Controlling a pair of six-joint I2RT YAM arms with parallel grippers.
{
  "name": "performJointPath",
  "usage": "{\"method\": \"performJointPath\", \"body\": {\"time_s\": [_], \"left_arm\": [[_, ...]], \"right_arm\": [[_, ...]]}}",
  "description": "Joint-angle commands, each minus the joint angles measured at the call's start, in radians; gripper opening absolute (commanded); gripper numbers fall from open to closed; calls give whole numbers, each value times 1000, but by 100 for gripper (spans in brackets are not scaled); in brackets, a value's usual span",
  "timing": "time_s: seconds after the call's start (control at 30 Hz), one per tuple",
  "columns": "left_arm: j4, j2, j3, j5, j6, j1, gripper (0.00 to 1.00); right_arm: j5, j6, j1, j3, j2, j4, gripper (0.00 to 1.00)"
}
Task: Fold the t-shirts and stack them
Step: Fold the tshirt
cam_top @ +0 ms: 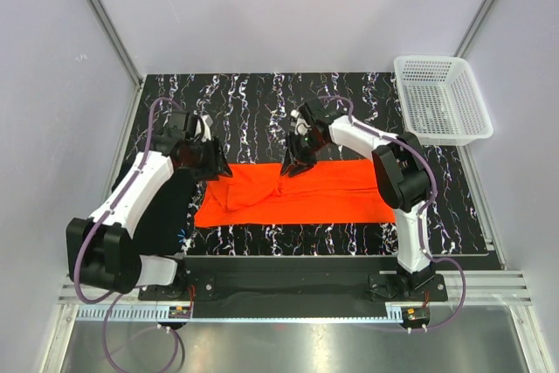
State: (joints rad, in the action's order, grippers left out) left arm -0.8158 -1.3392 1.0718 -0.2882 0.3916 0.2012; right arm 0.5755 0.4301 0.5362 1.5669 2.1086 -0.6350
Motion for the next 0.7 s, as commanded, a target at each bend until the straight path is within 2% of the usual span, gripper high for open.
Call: {"method": "performJointPath", "body": {"time_s": [0.0, 0.13, 0.17, 0.3, 0.4, 0.67], "left_arm": [[101, -14, -65, -157, 59, 21, 50], [150, -63, -104, -141, 79, 21, 47], [152, -92, -105, -115, 78, 21, 47], [162, -158, -114, -94, 84, 24, 44], [175, -205, -153, -66, 93, 24, 43], [181, -267, -205, 24, 69, 26, 43]], "right_arm": [[-54, -126, 5, 81, -76, -127, 41], [73, -77, 71, 157, -26, -118, 33], [84, -64, 83, 169, -10, -115, 29], [116, -24, 137, 191, 45, -100, 21], [141, -18, 143, 148, 47, -57, 18], [80, -59, 110, -22, 85, -3, 13]]}}
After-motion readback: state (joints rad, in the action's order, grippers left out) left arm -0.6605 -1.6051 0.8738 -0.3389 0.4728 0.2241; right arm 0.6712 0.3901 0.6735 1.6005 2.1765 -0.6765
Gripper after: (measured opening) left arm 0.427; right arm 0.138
